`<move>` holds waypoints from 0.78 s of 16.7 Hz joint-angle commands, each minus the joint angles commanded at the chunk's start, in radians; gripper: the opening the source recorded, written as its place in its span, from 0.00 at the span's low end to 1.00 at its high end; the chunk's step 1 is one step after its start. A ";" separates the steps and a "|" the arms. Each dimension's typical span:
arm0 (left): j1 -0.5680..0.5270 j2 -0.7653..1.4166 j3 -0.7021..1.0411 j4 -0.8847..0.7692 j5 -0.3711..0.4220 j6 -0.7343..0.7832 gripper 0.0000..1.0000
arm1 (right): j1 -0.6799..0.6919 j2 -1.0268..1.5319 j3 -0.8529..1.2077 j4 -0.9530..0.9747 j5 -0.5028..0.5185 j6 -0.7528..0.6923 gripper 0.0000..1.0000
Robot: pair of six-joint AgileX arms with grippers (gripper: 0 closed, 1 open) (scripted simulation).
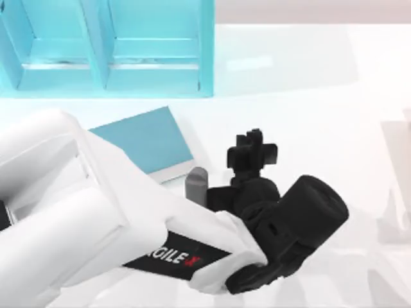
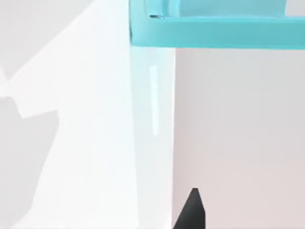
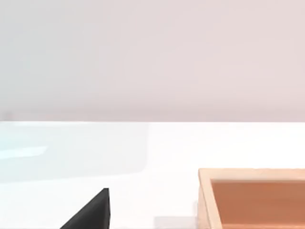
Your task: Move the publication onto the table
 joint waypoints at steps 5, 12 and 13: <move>0.000 0.000 0.000 0.000 0.000 0.000 1.00 | 0.000 0.000 0.000 0.000 0.000 0.000 1.00; 0.000 -0.001 0.000 0.000 0.000 0.000 1.00 | 0.000 0.000 0.000 0.000 0.000 0.000 1.00; 0.000 -0.001 0.001 -0.002 0.000 -0.002 1.00 | 0.000 0.000 0.000 0.000 0.000 0.000 1.00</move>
